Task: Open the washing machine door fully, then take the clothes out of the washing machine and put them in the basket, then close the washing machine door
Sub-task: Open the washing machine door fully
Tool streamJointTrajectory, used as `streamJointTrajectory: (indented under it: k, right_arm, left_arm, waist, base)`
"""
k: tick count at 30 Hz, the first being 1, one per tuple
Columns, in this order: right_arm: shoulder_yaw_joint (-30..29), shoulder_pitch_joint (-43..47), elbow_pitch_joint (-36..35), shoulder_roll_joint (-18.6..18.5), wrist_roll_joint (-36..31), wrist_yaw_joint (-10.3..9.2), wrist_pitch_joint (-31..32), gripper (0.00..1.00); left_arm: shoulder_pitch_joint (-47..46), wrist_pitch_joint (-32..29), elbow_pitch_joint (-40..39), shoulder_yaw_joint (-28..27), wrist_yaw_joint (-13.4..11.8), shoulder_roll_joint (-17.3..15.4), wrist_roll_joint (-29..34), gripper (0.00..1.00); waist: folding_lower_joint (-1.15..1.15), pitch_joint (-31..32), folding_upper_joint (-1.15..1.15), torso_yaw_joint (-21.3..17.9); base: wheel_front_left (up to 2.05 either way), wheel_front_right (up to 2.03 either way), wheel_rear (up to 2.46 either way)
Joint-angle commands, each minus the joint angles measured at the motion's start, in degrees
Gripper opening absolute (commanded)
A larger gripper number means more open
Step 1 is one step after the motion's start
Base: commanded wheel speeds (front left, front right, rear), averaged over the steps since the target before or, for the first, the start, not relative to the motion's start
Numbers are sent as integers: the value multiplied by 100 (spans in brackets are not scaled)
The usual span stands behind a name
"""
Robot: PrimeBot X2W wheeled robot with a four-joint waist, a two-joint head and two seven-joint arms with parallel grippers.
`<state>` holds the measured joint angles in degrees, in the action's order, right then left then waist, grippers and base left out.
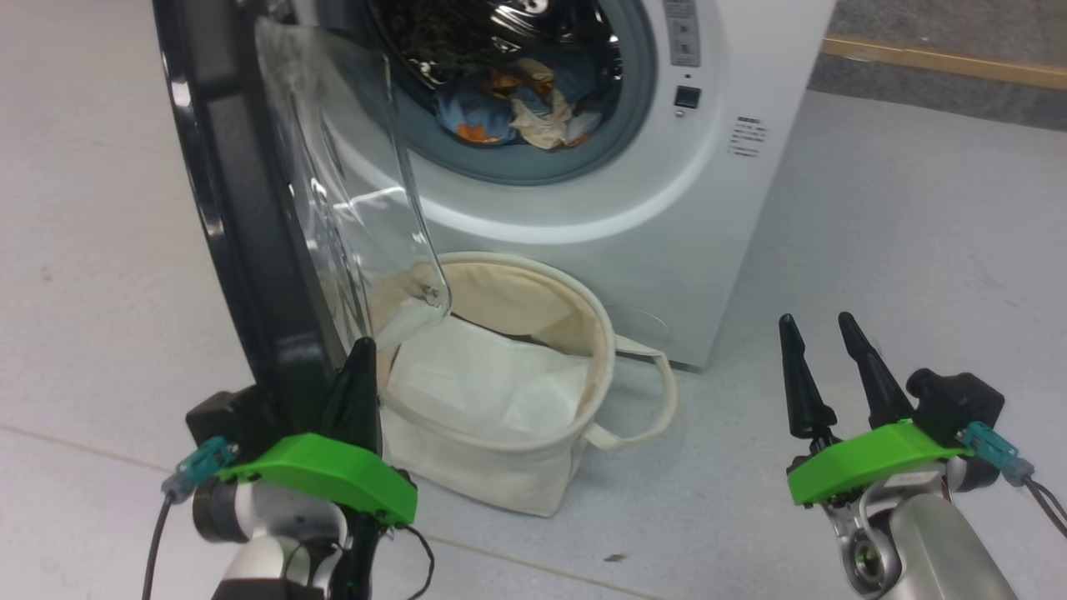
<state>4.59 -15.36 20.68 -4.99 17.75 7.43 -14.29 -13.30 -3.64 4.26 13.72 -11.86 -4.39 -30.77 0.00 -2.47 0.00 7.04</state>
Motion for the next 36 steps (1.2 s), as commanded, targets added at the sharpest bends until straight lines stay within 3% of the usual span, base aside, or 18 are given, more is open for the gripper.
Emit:
streamJointTrajectory:
  k: [1,19,28,36]
  right_arm:
    - [139,-232,-216,36,47,6,-71,100]
    - [413,-365,-296,1,51,6,-71,100]
    - [482,-534,-365,-133,-51,6,-55,100]
    - [849,-1044,-535,-252,-131,6,242,100]
  left_arm:
    - [-282,76,-123,-310,-51,-67,43,0]
    - [-1061,465,577,-861,88,-493,-132,0]
    - [-1662,716,1334,-890,251,-380,-273,0]
    - [-2059,1174,1778,-1247,261,-387,-486,0]
  waist:
    - [0,7,0,82]
    - [0,-347,0,1364]
    - [0,-779,0,2205]
    - [0,-1428,0,2433]
  base:
    - [0,0,0]
    - [0,0,0]
    - [0,0,0]
    - [0,0,0]
